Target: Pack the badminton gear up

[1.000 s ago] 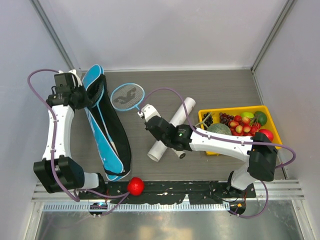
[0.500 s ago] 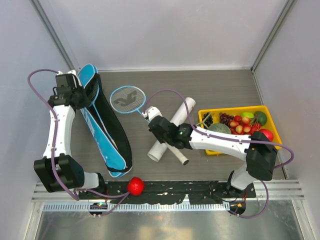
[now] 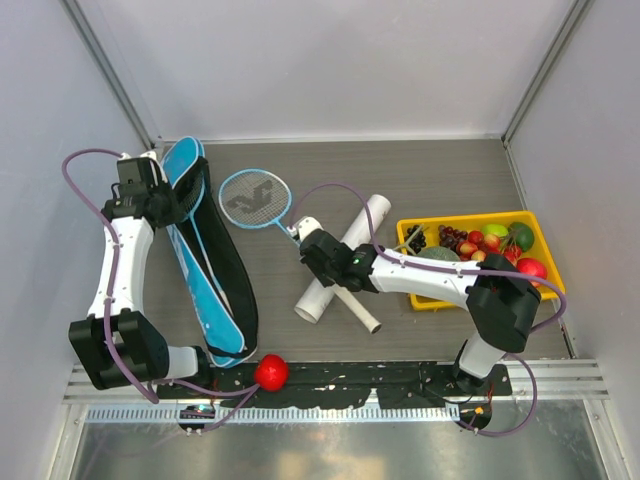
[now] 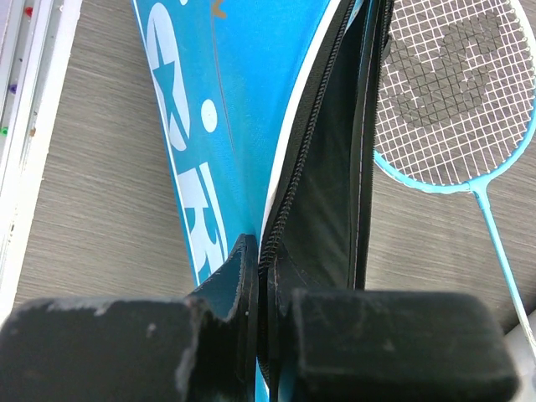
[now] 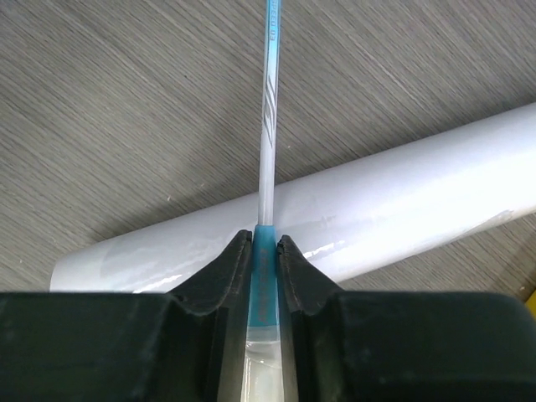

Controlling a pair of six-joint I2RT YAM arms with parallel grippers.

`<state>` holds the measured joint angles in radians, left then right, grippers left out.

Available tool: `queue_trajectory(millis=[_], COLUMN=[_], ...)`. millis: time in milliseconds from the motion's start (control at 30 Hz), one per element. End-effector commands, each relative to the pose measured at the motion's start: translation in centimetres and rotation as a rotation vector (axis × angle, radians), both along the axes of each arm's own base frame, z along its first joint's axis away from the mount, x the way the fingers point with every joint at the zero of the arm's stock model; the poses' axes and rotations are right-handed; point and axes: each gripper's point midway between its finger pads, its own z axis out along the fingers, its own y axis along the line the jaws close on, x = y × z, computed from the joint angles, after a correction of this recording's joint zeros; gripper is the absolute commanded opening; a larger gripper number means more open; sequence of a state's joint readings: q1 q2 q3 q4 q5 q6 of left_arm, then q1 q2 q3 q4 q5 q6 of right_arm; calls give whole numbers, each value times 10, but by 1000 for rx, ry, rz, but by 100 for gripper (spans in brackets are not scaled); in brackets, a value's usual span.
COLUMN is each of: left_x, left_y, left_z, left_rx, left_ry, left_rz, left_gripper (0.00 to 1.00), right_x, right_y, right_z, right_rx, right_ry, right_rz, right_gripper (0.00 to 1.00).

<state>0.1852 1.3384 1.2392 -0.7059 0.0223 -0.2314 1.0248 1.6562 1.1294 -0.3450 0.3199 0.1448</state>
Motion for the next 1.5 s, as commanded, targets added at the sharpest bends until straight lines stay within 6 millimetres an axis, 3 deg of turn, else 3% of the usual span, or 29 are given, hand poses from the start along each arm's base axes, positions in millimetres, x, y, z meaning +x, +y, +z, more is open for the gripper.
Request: queue_trajectory(millis=[0,200,333,467,567,767,933,1067,1200,1467], left_x=[17,16,14,14,14,16,16,19,25,46], left_y=[4,4,5,4,6,5,6,4,1,2], left_z=[41,41,40,41,41,41,40,42,51,59], left_rx=[27,28,32,27,37,28,33,19,9,-2], left_ry=[-151,-149,-143,-146,-143,-137,-137,-144,-162,-165], left_rz=[11,9,15,9,11,12,15,10,-7,-21], left_gripper=[0,0,0,0,0,0,0,0,0,0], right_x=[9,20,31,39,43,49,54,58,60,49], right_y=[18,21,27,27,29,40,40,37,27,-11], right_z=[19,15,13,-2,-9,-4,0,22,60,118], right_rx=[80,67,68,39,25,36,32,58,128,124], right_ry=[-39,-30,-19,1,6,-7,-22,-67,-110,-186], right_rz=[26,29,40,34,42,74,68,47,-40,-103], right_gripper=[26,39,41,40,37,31,8,5,5,5])
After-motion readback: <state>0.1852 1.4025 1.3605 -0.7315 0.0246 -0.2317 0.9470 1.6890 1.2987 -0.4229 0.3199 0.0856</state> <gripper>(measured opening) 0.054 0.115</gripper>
